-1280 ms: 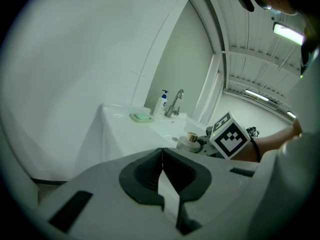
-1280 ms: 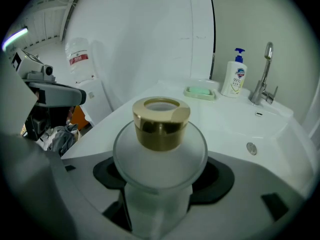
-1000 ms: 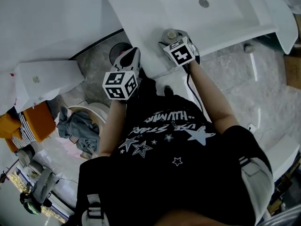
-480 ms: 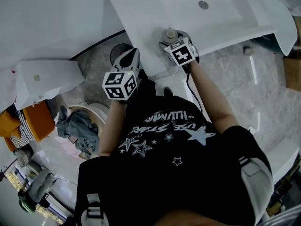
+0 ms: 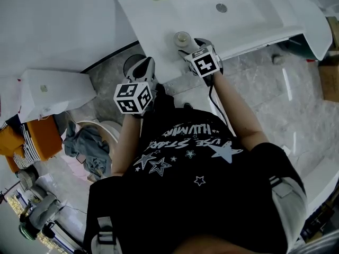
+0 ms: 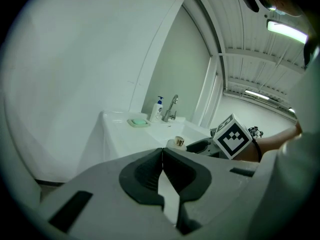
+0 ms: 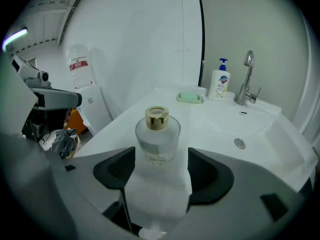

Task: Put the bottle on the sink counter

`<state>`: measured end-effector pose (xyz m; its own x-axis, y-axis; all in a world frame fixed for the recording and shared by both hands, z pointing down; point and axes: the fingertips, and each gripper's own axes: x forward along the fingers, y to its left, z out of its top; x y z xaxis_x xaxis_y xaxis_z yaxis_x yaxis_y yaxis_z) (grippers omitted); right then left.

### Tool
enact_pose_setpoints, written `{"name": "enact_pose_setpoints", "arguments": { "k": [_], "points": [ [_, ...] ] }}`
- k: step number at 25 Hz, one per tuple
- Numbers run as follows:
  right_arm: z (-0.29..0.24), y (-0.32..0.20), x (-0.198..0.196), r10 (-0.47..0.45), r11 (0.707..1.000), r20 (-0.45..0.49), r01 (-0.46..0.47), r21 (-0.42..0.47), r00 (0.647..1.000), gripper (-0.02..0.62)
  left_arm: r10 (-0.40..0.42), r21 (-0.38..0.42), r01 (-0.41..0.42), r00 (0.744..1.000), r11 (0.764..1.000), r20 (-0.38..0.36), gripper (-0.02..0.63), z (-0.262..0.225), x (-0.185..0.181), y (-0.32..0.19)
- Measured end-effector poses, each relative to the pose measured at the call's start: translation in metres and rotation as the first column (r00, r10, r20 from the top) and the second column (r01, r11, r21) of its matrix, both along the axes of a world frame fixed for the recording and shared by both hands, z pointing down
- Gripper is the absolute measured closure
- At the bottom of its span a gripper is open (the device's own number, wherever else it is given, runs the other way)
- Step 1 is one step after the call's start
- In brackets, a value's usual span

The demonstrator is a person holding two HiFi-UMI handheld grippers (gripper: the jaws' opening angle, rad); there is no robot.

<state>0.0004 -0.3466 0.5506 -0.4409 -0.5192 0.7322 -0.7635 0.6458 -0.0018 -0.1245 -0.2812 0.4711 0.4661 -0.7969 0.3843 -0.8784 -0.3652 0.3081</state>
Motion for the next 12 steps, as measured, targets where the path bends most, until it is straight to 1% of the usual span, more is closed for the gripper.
{"name": "enact_pose_setpoints", "arguments": {
  "k": [3,6,7,8,9,11,12],
  "points": [
    [-0.012,0.011,0.012,-0.002,1.000,0.028,0.001,0.024,1.000,0.272,-0.017,0.018,0.017,1.000,1.000,0.003,0.597,-0.007,0.008,0.011],
    [-0.020,0.024,0.023,-0.004,1.000,0.064,0.003,0.025,0.998,0.276,-0.041,0.028,0.041,0.999,0.999,0.005,0.597,-0.011,0.015,0.025],
    [-0.022,0.029,0.026,0.003,1.000,0.078,-0.005,0.020,0.997,0.301,-0.049,0.029,0.049,0.999,0.998,0.005,0.597,-0.011,0.017,0.030],
    [-0.023,0.034,0.030,0.014,1.000,0.091,-0.016,0.018,0.996,0.367,-0.055,0.029,0.055,0.998,0.998,0.005,0.597,-0.011,0.020,0.037],
    [-0.025,0.040,0.034,0.023,0.999,0.101,-0.025,0.021,0.995,0.405,-0.061,0.028,0.060,0.998,0.998,0.005,0.597,-0.011,0.022,0.044],
    [-0.028,0.049,0.040,0.031,0.999,0.117,-0.036,0.035,0.993,0.428,-0.073,0.023,0.073,0.997,0.997,0.008,0.597,-0.009,0.027,0.057],
    [-0.031,0.052,0.042,0.037,0.998,0.125,-0.043,0.045,0.991,0.459,-0.079,0.020,0.079,0.997,0.997,0.010,0.597,-0.007,0.029,0.063]
  ]
}}
